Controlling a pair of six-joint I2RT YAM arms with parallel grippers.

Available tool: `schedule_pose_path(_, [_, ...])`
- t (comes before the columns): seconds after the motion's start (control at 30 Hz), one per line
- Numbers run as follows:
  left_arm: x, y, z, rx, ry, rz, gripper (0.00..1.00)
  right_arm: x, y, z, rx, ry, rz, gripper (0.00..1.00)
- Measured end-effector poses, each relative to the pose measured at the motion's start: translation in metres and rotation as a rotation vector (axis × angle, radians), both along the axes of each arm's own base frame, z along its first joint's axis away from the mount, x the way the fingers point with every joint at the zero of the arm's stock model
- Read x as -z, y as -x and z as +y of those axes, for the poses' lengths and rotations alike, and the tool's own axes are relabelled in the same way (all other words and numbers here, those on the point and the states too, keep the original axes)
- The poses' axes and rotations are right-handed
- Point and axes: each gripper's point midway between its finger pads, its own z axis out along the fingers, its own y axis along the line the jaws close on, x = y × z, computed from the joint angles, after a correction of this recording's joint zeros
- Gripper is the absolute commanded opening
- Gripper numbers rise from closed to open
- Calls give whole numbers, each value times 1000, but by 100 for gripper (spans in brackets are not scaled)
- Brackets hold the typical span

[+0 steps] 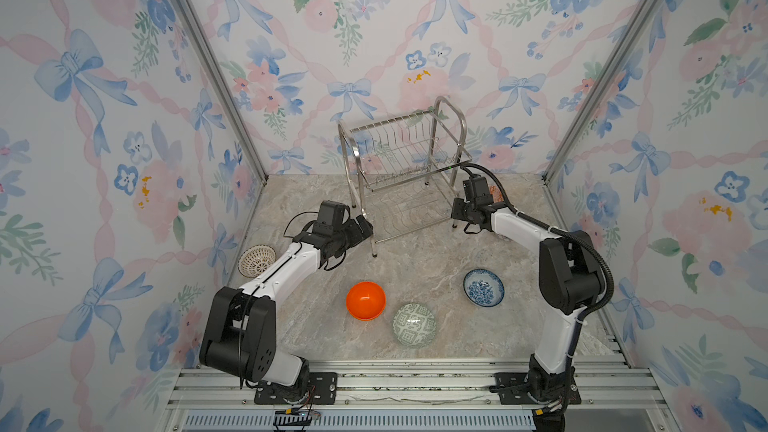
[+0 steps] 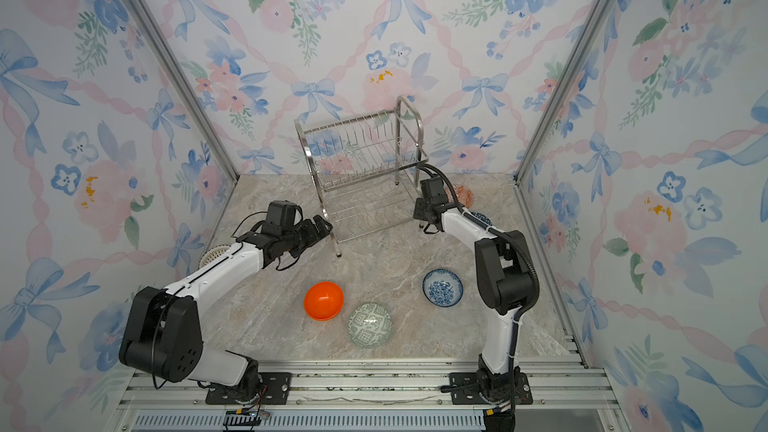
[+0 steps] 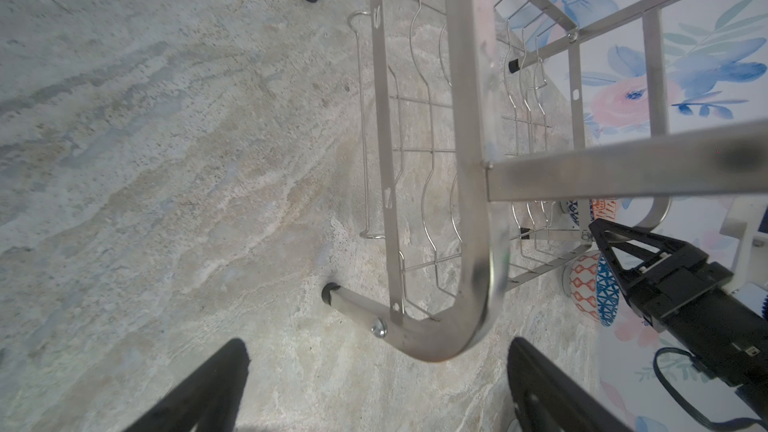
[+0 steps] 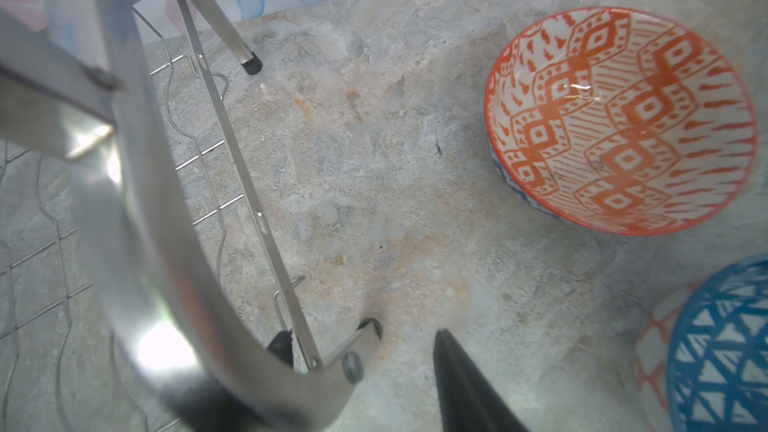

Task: Load the bowls into the dish rack

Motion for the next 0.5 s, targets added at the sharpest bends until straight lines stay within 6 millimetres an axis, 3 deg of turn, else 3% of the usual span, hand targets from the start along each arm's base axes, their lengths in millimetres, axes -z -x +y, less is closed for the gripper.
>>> schedule_pose_path(0.37, [-2, 3, 3, -12, -14, -11, 98, -18, -16, 9, -60, -12, -96, 70])
schedule_pose_path(0.5, [-6, 7, 5, -14, -13, -23, 98, -24, -21, 10, -72, -26, -122, 55])
